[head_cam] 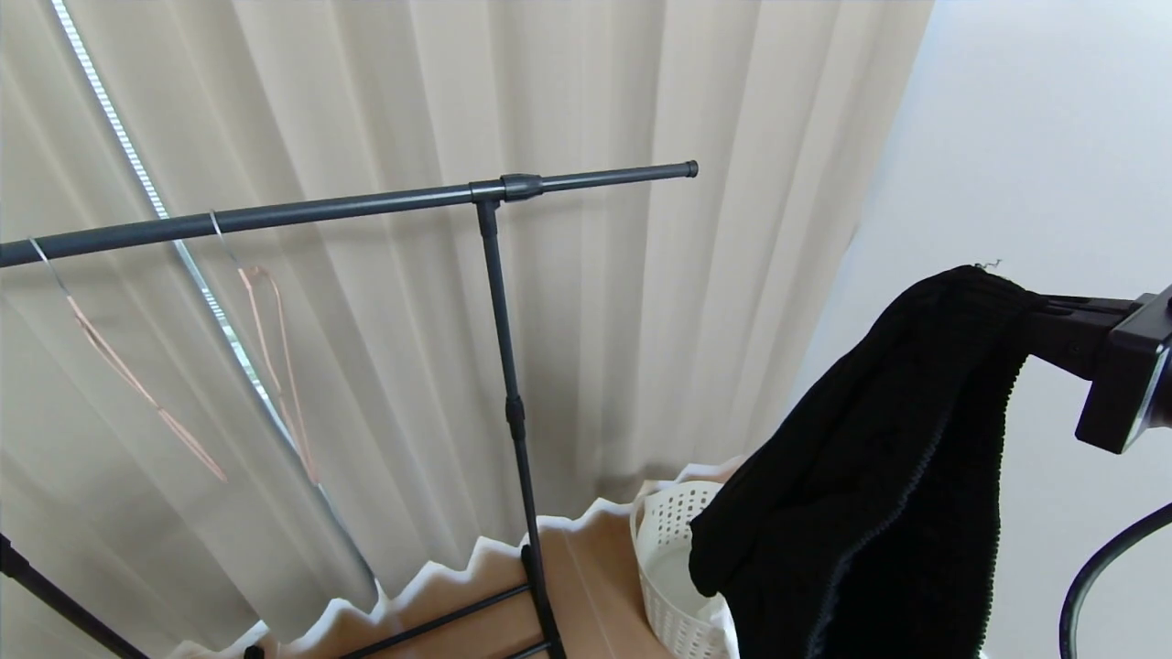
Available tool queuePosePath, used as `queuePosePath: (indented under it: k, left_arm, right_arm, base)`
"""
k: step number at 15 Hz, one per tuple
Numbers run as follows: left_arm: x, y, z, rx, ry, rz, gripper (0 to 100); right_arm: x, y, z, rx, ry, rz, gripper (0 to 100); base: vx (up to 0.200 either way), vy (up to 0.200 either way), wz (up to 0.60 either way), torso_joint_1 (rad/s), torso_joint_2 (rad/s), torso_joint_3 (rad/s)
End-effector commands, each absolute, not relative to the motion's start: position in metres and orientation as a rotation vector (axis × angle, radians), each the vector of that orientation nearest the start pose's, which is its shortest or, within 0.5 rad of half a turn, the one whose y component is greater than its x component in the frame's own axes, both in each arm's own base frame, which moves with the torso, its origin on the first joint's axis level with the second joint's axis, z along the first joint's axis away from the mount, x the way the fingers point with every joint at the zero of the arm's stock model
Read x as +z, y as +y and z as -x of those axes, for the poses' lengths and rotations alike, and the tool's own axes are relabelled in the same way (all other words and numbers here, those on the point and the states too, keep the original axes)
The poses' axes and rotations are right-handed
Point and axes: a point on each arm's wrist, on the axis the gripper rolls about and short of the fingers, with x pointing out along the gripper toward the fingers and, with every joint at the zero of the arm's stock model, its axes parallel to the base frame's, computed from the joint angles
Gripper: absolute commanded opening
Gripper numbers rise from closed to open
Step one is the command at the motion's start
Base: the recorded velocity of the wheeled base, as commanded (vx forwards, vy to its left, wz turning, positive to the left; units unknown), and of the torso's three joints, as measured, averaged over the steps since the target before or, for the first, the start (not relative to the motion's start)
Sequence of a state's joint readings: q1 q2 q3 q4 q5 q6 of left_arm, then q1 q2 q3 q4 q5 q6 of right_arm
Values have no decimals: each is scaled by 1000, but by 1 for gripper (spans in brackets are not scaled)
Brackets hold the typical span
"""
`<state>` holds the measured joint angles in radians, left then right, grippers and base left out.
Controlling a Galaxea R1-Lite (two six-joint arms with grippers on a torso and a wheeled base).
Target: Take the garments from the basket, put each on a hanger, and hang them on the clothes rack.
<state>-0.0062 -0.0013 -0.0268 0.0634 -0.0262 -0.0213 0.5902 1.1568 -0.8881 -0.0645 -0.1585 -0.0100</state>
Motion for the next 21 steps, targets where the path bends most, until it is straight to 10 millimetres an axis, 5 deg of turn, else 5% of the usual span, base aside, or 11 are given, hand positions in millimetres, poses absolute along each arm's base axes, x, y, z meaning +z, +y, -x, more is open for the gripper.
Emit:
queuePosePath:
  k: [1, 6, 17, 21]
  left_arm:
    - [76, 0, 25, -32, 37, 22, 100]
    - [76, 0, 25, -32, 37, 22, 100]
    - [76, 0, 25, -32, 37, 23, 100]
    - [76, 0, 25, -32, 37, 23, 100]
  right_arm:
    - [279, 91, -141, 434, 193, 87, 0]
    - [275, 89, -140, 439, 195, 125, 0]
    - [272, 89, -139, 439, 202, 131, 0]
    - [272, 88, -137, 440, 197, 144, 0]
  base:
    - [0, 0, 0, 183, -393, -227]
    - [0, 0, 0, 82, -190, -107]
    - [0, 0, 600, 5, 0, 0]
    - [0, 0, 0, 0, 0, 0]
